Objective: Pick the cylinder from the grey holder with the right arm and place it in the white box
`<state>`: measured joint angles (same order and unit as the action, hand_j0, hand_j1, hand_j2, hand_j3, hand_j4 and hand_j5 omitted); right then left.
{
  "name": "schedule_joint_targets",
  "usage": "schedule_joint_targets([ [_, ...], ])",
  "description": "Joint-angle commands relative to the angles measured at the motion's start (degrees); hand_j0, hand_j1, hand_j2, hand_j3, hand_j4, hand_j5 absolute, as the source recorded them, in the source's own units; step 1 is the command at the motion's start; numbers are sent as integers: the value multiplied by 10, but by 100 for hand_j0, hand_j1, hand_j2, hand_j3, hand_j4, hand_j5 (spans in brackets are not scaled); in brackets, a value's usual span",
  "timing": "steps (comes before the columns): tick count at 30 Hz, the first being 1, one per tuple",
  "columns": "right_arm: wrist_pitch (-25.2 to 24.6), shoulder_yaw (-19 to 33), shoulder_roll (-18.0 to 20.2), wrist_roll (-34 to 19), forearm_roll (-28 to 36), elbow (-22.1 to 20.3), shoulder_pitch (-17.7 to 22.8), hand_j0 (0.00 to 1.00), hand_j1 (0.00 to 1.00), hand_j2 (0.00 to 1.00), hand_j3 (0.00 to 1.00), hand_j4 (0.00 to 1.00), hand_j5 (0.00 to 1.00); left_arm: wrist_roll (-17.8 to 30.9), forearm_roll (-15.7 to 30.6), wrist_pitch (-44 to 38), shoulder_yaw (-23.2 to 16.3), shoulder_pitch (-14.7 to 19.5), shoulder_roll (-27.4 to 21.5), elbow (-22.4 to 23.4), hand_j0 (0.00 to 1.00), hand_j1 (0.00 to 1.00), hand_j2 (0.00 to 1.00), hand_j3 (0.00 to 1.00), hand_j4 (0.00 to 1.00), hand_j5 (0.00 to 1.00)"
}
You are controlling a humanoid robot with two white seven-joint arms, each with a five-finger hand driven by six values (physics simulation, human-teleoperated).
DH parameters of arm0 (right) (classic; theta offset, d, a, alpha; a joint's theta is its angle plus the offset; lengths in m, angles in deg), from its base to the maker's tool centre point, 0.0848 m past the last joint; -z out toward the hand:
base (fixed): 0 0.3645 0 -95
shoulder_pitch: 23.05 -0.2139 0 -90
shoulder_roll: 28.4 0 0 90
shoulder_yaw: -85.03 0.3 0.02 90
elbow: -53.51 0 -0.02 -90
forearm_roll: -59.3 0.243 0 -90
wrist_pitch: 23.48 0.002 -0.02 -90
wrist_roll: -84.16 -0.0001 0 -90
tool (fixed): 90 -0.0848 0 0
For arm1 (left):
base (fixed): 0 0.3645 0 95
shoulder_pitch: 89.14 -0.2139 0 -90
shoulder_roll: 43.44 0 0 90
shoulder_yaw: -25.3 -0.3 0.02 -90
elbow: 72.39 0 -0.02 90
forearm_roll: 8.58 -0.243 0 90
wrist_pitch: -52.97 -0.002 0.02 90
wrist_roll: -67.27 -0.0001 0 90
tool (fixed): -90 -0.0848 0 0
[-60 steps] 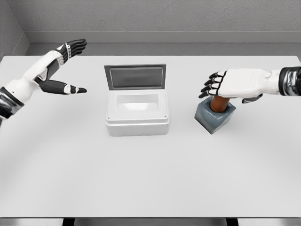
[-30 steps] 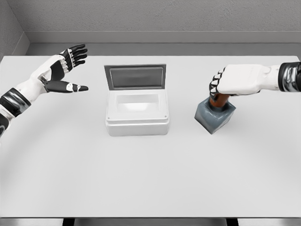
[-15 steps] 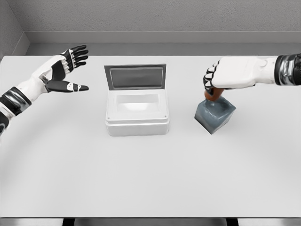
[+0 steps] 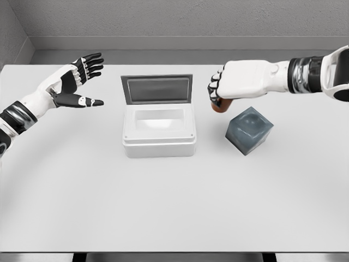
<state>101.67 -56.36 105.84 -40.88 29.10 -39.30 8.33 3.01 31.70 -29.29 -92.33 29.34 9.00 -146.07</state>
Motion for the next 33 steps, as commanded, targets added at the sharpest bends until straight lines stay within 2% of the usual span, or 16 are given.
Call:
schedule_joint_targets([
  [1,-1,-3,-16,0,-5,2,-1,46,46,46,46,46,46,0,3,0,0,0,-1,-1,100,100,100,100,100,100],
  [8,-1,-4,-57,0,-20,3,-9,46,46,46,46,46,46,0,3,0,0,1,-1,-1,100,100,100,100,100,100],
  [14,-1,-4,-75,0,-20,5,-12,46,46,46,46,46,46,0,3,0,0,2,-1,0,100,100,100,100,100,100],
  [17,-1,-5,-92,0,-24,30,-17,46,46,46,46,46,46,0,3,0,0,2,-1,0,100,100,100,100,100,100],
  [20,-1,-5,-105,0,-28,32,-18,46,46,46,46,46,46,0,3,0,2,2,-1,0,100,100,100,100,100,100],
  [30,-1,-23,-123,0,-35,47,-25,47,47,47,47,47,47,4,4,0,2,2,-1,0,100,100,100,100,100,100],
  [31,-1,-24,-122,0,-35,50,-25,52,52,52,52,52,52,4,4,0,2,2,-1,0,100,100,100,100,100,100],
  [32,-1,-24,-123,0,-36,50,-25,89,89,89,89,89,89,4,4,0,2,2,-1,0,100,100,100,100,100,100],
  [33,-1,-23,-124,0,-40,50,-25,100,100,100,100,100,100,4,4,0,2,2,-1,0,100,100,100,100,100,100],
])
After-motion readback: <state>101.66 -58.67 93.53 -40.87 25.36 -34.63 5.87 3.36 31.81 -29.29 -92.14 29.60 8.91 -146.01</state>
